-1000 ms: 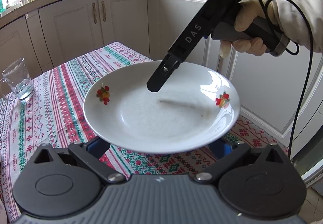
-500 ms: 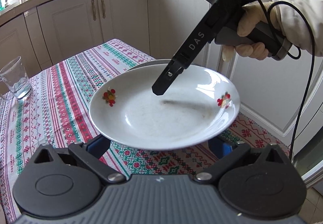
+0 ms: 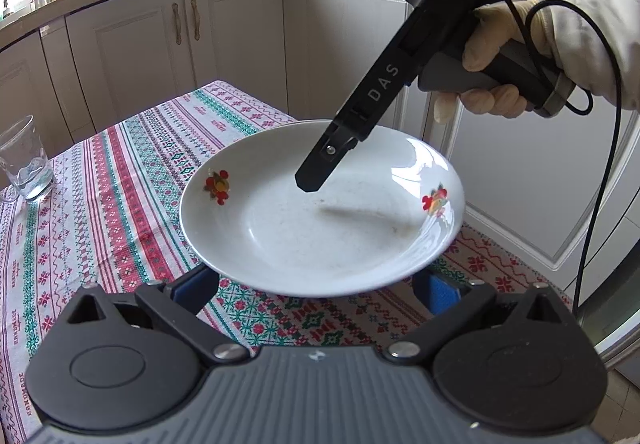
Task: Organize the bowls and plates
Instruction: 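Lower the flower plate onto the plate stack and open the right gripper, then move the right gripper to a white bowl and grasp its rim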
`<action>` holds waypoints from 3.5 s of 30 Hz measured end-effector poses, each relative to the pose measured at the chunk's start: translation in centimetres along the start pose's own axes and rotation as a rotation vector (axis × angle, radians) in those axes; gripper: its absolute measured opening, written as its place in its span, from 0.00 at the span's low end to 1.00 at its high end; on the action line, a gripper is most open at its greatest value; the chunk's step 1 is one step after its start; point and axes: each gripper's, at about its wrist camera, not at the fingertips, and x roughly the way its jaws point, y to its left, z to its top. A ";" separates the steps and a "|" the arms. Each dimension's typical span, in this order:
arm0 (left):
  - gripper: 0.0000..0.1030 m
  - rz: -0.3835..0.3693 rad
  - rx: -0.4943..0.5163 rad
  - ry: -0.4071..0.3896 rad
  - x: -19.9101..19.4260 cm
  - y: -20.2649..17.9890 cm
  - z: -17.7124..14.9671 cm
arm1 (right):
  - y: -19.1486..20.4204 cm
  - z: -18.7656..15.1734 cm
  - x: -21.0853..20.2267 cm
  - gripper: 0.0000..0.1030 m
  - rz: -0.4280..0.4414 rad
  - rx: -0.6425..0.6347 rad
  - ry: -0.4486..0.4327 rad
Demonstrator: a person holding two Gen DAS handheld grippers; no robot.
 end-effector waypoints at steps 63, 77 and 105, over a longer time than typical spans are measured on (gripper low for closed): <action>0.99 0.081 0.022 -0.144 -5.0 0.7 -1.8 | 12.1 -6.1 -4.1 1.00 -0.494 -0.070 -0.176; 0.99 0.169 0.013 -0.163 -10.8 1.2 -5.2 | 20.8 -9.6 -4.2 1.00 -0.509 -0.117 -0.374; 0.99 0.473 -0.201 -0.049 -20.8 12.7 -20.3 | 35.6 -3.0 7.2 1.00 -0.081 -0.369 -0.368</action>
